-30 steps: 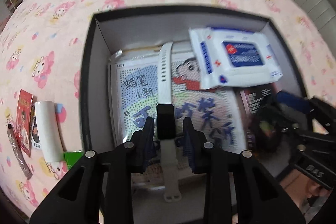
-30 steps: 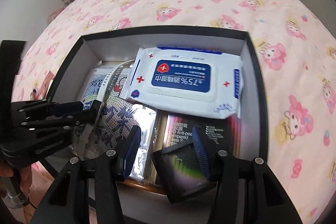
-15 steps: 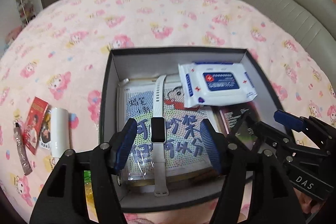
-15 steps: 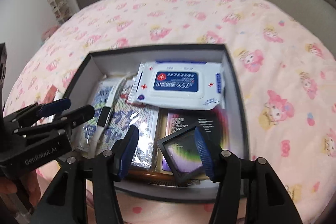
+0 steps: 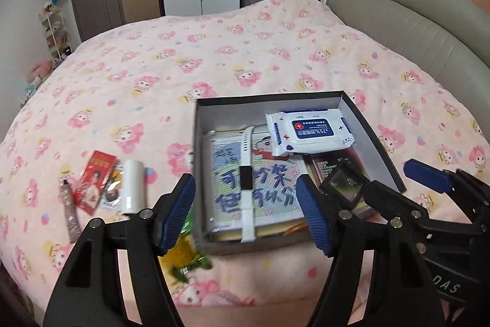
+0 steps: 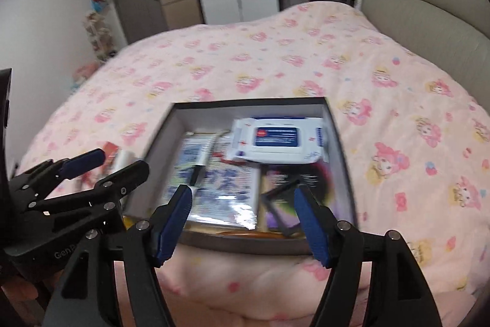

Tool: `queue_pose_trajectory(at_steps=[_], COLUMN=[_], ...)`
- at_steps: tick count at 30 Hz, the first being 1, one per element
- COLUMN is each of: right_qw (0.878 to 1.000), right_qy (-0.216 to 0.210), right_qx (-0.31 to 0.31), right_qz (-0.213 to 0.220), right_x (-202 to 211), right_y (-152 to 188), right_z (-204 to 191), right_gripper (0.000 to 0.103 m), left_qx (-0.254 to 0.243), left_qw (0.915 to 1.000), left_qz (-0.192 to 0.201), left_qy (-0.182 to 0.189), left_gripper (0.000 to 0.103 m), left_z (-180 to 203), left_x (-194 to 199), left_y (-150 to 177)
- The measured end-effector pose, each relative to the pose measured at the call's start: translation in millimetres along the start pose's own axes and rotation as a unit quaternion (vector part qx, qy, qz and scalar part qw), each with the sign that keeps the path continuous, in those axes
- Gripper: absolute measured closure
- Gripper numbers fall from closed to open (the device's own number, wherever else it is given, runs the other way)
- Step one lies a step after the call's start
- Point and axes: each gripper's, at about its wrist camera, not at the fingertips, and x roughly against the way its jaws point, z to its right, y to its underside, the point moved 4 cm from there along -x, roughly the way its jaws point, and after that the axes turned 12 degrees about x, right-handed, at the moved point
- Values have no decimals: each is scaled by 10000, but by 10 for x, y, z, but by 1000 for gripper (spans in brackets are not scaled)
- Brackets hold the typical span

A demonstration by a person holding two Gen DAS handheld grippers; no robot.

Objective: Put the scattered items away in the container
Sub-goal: 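Lift both tools out of the box and move toward the bed items, then close the left tool on the brown tube lying on the bed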

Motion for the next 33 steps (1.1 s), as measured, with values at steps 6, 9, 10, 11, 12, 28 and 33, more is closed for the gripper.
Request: queue_pose_trajectory(at_steps=[6, 9, 10, 11, 12, 28, 33], right_qw=[9983, 9955, 9943, 9928, 9914, 9574, 9301], right_qy=[-379, -644, -742, -863, -976, -1907, -2462], right_qx=[388, 635, 718, 791, 852, 2032, 2215], right_qz=[221, 279, 265, 235, 196, -761, -1590], right_x=[218, 225, 197, 158, 113, -1033, -1591], right_y=[-139, -213, -235, -256, -274, -571, -417], right_z=[-477, -784, -891, -1000, -1103, -2535, -2857], right_gripper=[36, 36, 37, 37, 37, 38, 38], left_qx=[215, 422, 510, 589, 684, 2384, 2813], left_qw=[9995, 9985, 9980, 9975, 9968, 9658, 9517], left_qz=[-73, -190, -194, -194, -200, -567, -785], left_qy=[-202, -307, -328, -351, -374, -846, -948], left_gripper=[33, 34, 35, 35, 35, 42, 46], left_z=[-464, -755, -876, -988, -1102, -2941, -3342], left_x=[341, 434, 455, 468, 477, 147, -183], left_y=[52, 88, 98, 102, 110, 486, 650])
